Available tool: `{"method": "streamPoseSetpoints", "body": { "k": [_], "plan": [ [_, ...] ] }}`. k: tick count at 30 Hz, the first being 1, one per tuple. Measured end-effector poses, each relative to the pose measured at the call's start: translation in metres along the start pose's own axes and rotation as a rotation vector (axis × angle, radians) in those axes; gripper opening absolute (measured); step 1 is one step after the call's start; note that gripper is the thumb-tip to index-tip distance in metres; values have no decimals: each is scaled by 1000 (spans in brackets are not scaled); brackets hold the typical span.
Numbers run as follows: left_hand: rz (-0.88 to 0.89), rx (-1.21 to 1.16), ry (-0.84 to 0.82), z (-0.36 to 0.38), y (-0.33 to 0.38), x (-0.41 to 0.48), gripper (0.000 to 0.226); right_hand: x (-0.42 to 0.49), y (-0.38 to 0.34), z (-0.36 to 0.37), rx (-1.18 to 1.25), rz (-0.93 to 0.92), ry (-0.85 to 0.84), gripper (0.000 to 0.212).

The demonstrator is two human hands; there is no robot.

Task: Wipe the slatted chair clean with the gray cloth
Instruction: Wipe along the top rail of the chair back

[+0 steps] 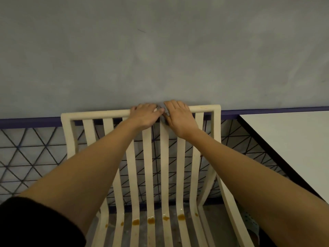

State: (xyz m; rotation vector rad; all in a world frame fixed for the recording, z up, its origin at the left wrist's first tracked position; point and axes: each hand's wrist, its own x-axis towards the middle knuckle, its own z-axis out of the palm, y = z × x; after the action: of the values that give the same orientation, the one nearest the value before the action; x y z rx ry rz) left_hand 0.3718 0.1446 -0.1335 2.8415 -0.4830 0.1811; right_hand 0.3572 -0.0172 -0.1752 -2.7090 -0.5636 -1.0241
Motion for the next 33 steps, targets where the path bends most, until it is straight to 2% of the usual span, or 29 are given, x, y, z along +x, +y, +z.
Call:
{"method": "streamPoseSetpoints", "body": {
  "k": [4, 11, 15, 18, 21, 23, 25, 28, 31, 33],
  "plan": [
    [16, 50, -26, 3, 0, 0, 53, -8, 12, -6, -23, 5, -43, 30],
    [29, 64, -24, 3, 0, 0, 49, -18, 43, -27, -43, 59, -104, 25],
    [31, 79, -8, 4, 1, -1, 49, -2, 33, -31, -72, 260, -104, 32],
    [35, 82, 4, 5, 1, -2, 49, 16, 19, -37, -190, 357, -249, 30],
    [36, 87, 12, 6, 1, -2, 50, 28, 16, -44, -121, 502, -337, 34],
    [34, 90, 20, 6, 2, -2, 50, 30, 13, -44, -172, 460, -345, 30],
    [34, 93, 27, 7, 2, -3, 52, 19, 15, -37, -227, 337, -265, 24],
    [37, 103, 33, 7, 3, -3, 56, -5, 24, -22, -84, 249, -10, 26],
    [35, 102, 39, 8, 2, -3, 57, -24, 28, -10, -147, 165, 38, 21],
    [31, 103, 39, 8, 3, -3, 56, -21, 22, -7, -177, 212, 65, 22]
  ]
}}
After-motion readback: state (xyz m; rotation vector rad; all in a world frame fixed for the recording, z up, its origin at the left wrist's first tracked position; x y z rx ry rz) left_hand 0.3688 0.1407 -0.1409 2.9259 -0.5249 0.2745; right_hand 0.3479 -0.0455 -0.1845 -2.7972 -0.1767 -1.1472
